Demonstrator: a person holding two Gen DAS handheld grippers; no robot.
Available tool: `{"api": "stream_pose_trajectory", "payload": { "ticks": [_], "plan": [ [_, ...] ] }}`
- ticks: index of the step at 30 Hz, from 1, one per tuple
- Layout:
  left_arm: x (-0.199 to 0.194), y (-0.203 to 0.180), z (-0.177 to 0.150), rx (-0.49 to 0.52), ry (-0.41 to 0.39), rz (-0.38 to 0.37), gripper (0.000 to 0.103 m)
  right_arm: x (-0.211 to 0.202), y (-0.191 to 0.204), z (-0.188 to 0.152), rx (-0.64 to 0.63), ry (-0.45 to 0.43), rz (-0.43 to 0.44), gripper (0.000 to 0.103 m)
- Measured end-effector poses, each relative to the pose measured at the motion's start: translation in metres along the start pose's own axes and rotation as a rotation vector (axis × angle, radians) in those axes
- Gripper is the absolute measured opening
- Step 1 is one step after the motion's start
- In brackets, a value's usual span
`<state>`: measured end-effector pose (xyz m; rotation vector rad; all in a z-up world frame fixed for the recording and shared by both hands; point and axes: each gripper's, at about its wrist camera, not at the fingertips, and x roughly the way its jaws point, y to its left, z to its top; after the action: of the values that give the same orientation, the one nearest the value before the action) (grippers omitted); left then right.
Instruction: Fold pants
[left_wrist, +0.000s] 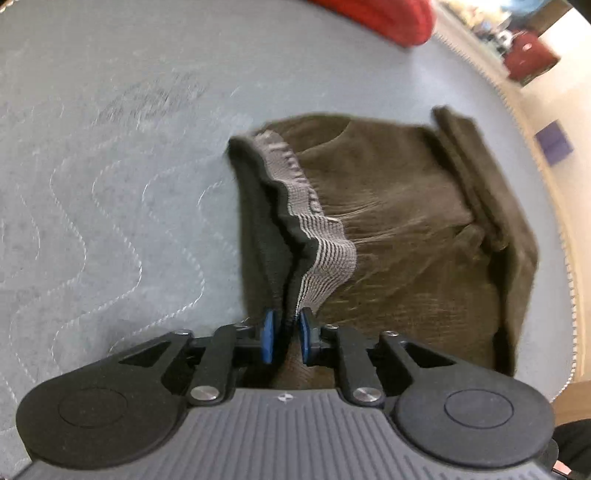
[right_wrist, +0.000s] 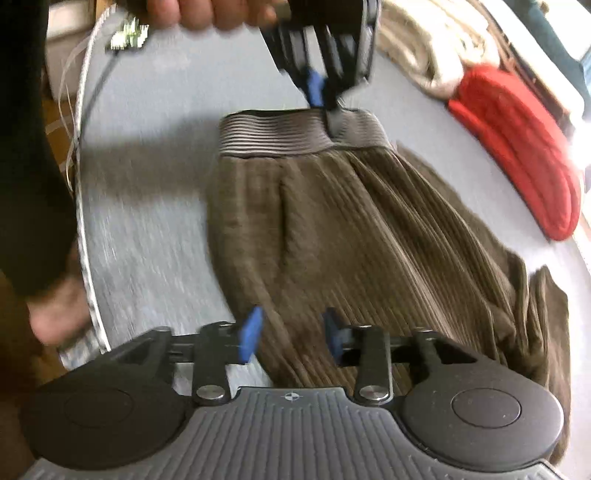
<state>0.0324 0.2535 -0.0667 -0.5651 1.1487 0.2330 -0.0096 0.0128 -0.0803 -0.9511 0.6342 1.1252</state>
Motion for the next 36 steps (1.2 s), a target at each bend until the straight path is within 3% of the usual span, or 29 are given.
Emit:
{"api": "stream_pose_trajectory", "payload": {
  "ticks": [2, 4, 7, 10, 11, 12, 14, 19, 22, 25, 27, 31, 33, 36],
  "plan": [
    [0.012, -0.001, 0.002, 0.003, 0.03, -0.004, 0.047, 0.008, 0.003, -0.009, -0.03, 0.044, 0.004, 0.044],
    [0.017, 0.004, 0.001, 0.009, 0.052, -0.007, 0.055, 0.017, 0.009, -0.014, -0.056, 0.083, 0.009, 0.045],
    [0.034, 0.001, 0.002, 0.017, 0.067, 0.038, 0.055, 0.024, 0.011, -0.024, -0.087, 0.107, -0.002, 0.046],
    [0.044, -0.004, 0.005, 0.003, 0.076, 0.022, 0.054, 0.026, 0.01, -0.024, -0.076, 0.102, -0.001, 0.042],
    [0.048, -0.007, 0.005, 0.005, 0.074, 0.021, 0.047, 0.024, 0.009, -0.022, -0.064, 0.106, 0.012, 0.036],
    [0.049, -0.009, 0.006, 0.013, 0.067, 0.031, 0.043, 0.023, 0.005, -0.022, -0.05, 0.109, 0.043, 0.017],
    [0.043, -0.013, 0.008, 0.029, 0.048, 0.032, 0.029, 0.023, 0.004, -0.022, -0.058, 0.11, 0.034, 0.004],
    [0.011, -0.013, 0.012, 0.069, -0.05, 0.005, 0.019, 0.01, -0.003, -0.016, -0.024, 0.057, 0.071, 0.002],
    [-0.011, 0.001, 0.009, 0.075, -0.096, 0.068, 0.019, 0.001, 0.005, -0.009, -0.035, -0.006, 0.088, 0.002],
    [-0.023, 0.018, 0.008, 0.048, -0.08, 0.136, 0.02, -0.01, 0.015, 0.006, -0.033, -0.081, 0.134, 0.002],
    [-0.027, 0.024, 0.007, 0.017, -0.05, 0.135, 0.026, -0.011, 0.023, 0.015, -0.046, -0.096, 0.125, 0.002],
    [-0.043, 0.008, 0.008, 0.045, -0.084, 0.296, 0.04, -0.019, 0.022, 0.011, -0.078, -0.076, 0.051, 0.004],
    [-0.054, -0.007, 0.008, 0.074, -0.128, 0.3, 0.042, -0.031, 0.007, 0.012, -0.02, -0.097, 0.026, 0.004],
    [-0.069, -0.037, 0.005, 0.083, -0.18, 0.247, 0.042, -0.051, -0.03, 0.004, 0.147, -0.134, -0.011, 0.006]
  ]
}}
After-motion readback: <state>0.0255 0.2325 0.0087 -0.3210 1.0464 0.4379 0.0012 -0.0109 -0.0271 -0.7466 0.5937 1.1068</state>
